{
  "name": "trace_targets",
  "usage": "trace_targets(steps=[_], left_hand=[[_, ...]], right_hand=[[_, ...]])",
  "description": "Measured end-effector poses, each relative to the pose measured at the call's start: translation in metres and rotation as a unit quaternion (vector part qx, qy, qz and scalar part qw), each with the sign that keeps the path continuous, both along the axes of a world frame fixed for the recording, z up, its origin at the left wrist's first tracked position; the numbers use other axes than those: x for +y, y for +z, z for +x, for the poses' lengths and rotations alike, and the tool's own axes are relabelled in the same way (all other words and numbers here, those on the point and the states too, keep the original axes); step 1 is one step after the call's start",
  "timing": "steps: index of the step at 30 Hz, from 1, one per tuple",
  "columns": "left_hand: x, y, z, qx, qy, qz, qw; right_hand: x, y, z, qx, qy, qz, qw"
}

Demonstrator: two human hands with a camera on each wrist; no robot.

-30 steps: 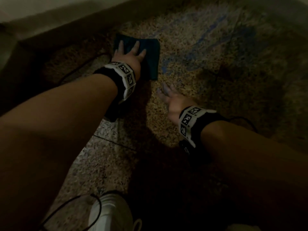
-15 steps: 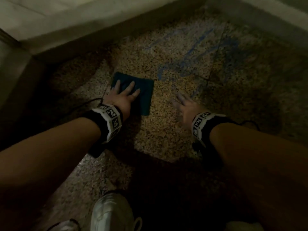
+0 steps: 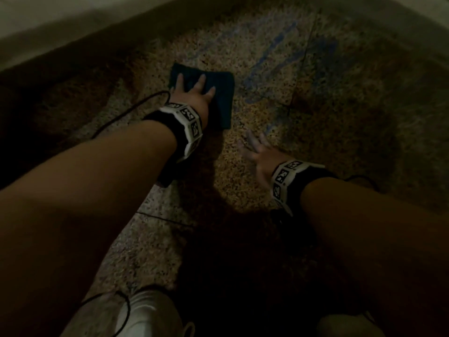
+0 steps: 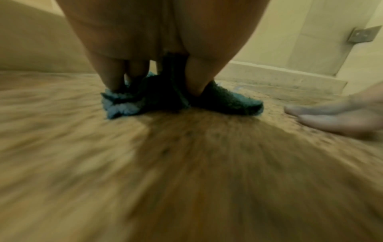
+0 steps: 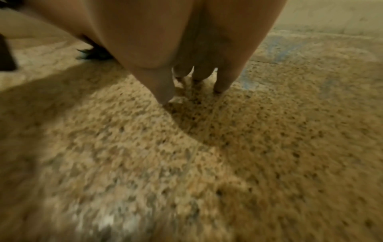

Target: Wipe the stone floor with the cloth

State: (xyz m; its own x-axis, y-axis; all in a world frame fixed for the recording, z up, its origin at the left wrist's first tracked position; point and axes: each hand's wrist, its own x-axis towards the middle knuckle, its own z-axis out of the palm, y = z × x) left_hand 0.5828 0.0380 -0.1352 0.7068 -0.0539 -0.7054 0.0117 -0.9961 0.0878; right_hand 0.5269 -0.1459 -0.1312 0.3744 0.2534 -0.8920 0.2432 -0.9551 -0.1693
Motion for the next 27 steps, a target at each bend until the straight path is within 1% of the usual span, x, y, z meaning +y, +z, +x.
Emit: trace_targets(steps=[3,7,12,15,16,19,21,23,26,27], left_hand=[[-0.003,-0.002,0.001,-0.003,0.006,0.001,1.0],[0.0,-0.001,-0.014,-0.008,-0.01,0.003,1.0],[0.0,0.004,-0.053,0.025,-0.034,0.015,0.999],[0.001,0.007,-0.075,0.036,-0.058,0.02,0.997],[0.003,0.006,-0.08,0.038,-0.066,0.019,0.997],[0.009,0.002,-0.089,0.036,-0.065,0.008,0.997],[0.009,0.0,-0.089,0.032,-0.057,0.001,0.998],[0.007,-0.002,-0.085,0.031,-0.058,0.007,0.998],[0.002,-0.004,-0.077,0.03,-0.076,0.029,0.996],[-0.002,-0.003,-0.073,0.028,-0.08,0.033,0.996]], right_hand=[[-0.003,-0.002,0.003,0.005,-0.001,0.011,1.0],[-0.003,0.0,0.0,-0.008,-0.007,0.002,1.0],[-0.001,0.002,-0.003,-0.022,-0.03,0.006,0.999],[0.003,0.002,-0.004,-0.033,-0.019,-0.018,0.999],[0.002,0.002,-0.005,-0.045,-0.015,-0.02,0.999],[-0.011,0.0,-0.015,-0.12,-0.024,-0.014,0.992],[-0.025,0.001,-0.023,-0.149,-0.068,-0.027,0.986],[-0.036,0.001,-0.028,-0.138,-0.105,-0.044,0.984],[-0.042,-0.003,-0.03,-0.107,-0.112,-0.046,0.987],[-0.041,-0.005,-0.03,-0.098,-0.129,-0.039,0.986]])
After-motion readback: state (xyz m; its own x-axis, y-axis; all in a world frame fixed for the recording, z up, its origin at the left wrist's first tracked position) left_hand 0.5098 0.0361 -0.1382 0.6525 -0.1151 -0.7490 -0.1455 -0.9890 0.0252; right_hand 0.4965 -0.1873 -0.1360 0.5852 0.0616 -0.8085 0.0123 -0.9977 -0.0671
